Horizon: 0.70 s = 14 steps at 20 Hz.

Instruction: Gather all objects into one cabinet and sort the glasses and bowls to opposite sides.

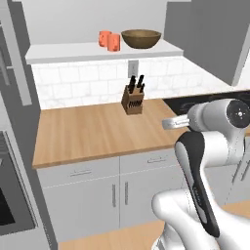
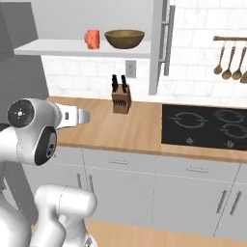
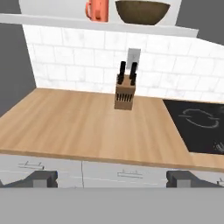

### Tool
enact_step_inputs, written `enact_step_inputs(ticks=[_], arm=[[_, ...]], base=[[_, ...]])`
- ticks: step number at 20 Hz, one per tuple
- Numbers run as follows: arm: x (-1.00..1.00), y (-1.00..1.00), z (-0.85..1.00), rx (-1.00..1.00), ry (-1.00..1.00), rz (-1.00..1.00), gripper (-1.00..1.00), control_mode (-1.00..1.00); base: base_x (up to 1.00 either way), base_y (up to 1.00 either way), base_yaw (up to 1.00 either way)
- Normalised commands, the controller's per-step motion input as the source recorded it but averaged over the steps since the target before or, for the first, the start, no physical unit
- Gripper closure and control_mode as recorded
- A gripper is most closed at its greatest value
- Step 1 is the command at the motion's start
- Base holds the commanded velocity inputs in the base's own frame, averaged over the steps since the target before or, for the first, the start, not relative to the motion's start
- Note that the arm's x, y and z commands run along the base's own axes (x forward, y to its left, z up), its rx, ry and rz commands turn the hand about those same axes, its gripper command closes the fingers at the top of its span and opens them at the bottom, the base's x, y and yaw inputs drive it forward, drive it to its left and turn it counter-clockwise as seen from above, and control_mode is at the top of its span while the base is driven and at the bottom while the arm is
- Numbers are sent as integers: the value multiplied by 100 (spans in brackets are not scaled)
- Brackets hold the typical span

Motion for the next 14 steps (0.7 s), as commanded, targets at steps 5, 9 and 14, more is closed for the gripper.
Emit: enact_step_inputs(ticks=[5,9,14], arm=[[0,0,0,0,0,0,-100,100],[0,0,0,0,0,0,-100,100],[0,0,0,0,0,0,-100,100]], base=[[-55,-81,-17],[-20,-100,-6],[-8,-100,-2]])
